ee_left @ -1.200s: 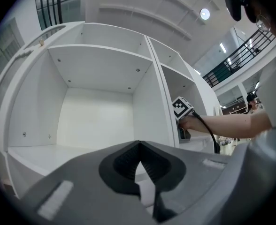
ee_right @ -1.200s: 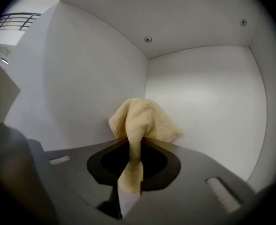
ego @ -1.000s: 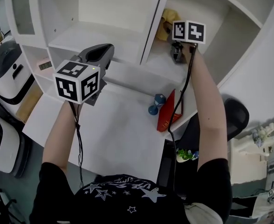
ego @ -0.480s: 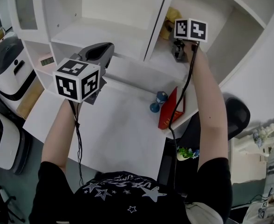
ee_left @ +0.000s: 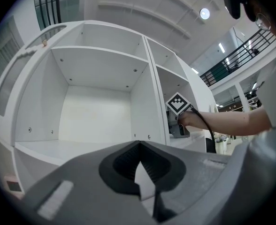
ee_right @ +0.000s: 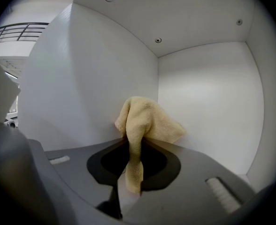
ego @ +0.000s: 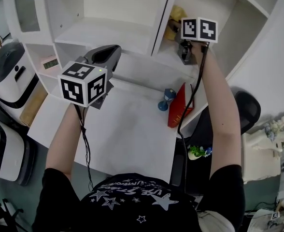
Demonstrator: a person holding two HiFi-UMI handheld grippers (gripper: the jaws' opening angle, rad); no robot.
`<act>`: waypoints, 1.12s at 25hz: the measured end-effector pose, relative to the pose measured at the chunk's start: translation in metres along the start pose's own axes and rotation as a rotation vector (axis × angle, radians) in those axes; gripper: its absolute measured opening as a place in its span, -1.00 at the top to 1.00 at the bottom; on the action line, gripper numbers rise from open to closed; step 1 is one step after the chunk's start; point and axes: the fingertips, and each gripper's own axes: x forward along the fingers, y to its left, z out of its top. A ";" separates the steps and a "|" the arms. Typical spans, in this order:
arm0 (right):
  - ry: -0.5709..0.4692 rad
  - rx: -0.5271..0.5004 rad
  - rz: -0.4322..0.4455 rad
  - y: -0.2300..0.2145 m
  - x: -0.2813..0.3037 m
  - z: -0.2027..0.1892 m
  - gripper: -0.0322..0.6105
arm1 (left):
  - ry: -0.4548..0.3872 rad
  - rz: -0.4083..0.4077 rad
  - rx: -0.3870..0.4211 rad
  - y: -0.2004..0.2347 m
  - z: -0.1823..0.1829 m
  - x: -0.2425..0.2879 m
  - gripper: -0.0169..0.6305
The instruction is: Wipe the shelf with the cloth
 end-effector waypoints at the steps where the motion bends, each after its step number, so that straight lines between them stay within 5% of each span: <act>1: -0.004 0.004 0.005 0.005 -0.004 -0.001 0.65 | -0.001 -0.007 0.000 -0.001 0.000 -0.001 0.95; 28: -0.052 0.062 -0.008 0.088 -0.096 -0.012 0.65 | -0.018 -0.244 -0.049 -0.026 -0.010 -0.012 0.95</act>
